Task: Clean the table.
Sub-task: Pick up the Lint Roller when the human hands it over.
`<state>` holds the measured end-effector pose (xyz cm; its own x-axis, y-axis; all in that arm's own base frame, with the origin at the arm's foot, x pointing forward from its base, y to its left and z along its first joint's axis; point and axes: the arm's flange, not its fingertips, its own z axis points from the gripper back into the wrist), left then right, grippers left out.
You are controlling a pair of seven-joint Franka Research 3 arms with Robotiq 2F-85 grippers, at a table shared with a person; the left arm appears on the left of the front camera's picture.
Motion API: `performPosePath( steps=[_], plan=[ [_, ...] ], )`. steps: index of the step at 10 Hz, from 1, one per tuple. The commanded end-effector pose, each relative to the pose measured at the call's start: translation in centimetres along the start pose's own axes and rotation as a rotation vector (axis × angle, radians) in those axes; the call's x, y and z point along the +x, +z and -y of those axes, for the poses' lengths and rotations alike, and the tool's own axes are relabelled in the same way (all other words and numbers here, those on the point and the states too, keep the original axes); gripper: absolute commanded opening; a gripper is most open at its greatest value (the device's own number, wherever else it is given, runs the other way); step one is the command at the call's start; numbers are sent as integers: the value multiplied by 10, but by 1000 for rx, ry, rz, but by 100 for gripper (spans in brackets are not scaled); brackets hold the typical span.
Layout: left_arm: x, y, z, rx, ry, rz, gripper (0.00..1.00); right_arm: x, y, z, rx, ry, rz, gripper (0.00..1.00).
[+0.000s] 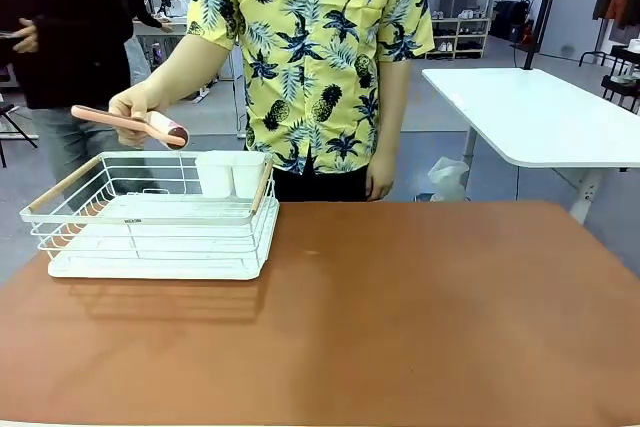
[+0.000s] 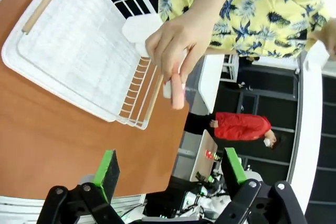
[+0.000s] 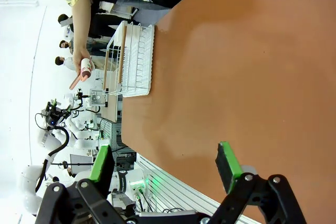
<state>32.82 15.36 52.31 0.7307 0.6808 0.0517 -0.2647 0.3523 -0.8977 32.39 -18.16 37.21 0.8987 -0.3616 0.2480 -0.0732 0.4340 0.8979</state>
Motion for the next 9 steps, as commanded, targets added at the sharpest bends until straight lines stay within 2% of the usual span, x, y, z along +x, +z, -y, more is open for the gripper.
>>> performPosePath(
  steps=[1, 4, 9],
  plan=[
    [-9, -26, 9, -22, 16, 74, 100, 0, 1, -3, 9, -3, 5, 100],
    [-16, -58, 23, -16, 1, 99, 100, 0, 1, -3, 9, -3, 5, 100],
    [-25, -101, 17, 32, -43, 102, 100, 0, 1, -3, 9, -3, 5, 100]
  ],
)
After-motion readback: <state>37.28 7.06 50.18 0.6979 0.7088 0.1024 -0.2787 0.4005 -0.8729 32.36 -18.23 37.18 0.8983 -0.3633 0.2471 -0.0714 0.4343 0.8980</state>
